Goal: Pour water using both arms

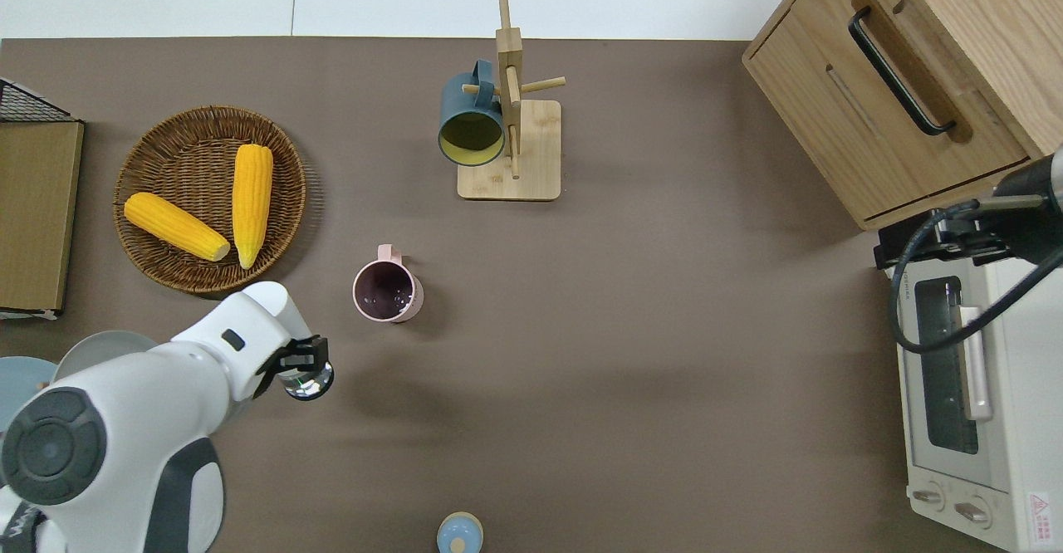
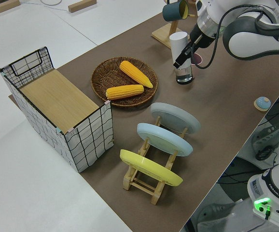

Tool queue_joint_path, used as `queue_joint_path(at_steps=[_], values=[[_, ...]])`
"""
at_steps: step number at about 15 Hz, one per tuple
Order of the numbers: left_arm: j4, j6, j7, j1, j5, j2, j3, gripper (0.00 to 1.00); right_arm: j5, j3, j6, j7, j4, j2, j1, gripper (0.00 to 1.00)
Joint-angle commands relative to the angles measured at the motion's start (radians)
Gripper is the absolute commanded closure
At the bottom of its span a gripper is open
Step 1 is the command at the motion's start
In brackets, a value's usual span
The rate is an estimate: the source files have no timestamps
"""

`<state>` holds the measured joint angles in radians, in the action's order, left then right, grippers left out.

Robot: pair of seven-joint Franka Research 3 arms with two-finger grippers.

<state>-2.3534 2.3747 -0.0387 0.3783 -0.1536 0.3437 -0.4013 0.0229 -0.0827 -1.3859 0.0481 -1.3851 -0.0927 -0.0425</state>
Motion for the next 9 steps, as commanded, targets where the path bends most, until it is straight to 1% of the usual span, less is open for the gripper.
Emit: queue_joint_path(at_steps=[1,3,7,8,9], values=[[0.117,-0.005,0.054,0.106,0.031,-0.002,-0.007,1.0,0.015,-0.002,-0.012,-0.02,-0.023,0.019,-0.008,0.009],[0.187,-0.003,0.091,0.158,0.031,-0.021,-0.007,1.0,0.014,-0.002,-0.012,-0.02,-0.023,0.019,-0.008,0.009],[0.319,-0.005,0.242,0.273,0.031,-0.074,-0.002,1.0,0.014,-0.002,-0.012,-0.02,-0.023,0.019,-0.008,0.009],[0.341,-0.005,0.285,0.293,0.029,-0.087,0.004,1.0,0.014,-0.002,-0.012,-0.02,-0.023,0.019,-0.008,0.009],[0.368,-0.005,0.333,0.309,0.025,-0.109,0.021,1.0,0.014,-0.002,-0.012,-0.02,-0.023,0.019,-0.008,0.009]])
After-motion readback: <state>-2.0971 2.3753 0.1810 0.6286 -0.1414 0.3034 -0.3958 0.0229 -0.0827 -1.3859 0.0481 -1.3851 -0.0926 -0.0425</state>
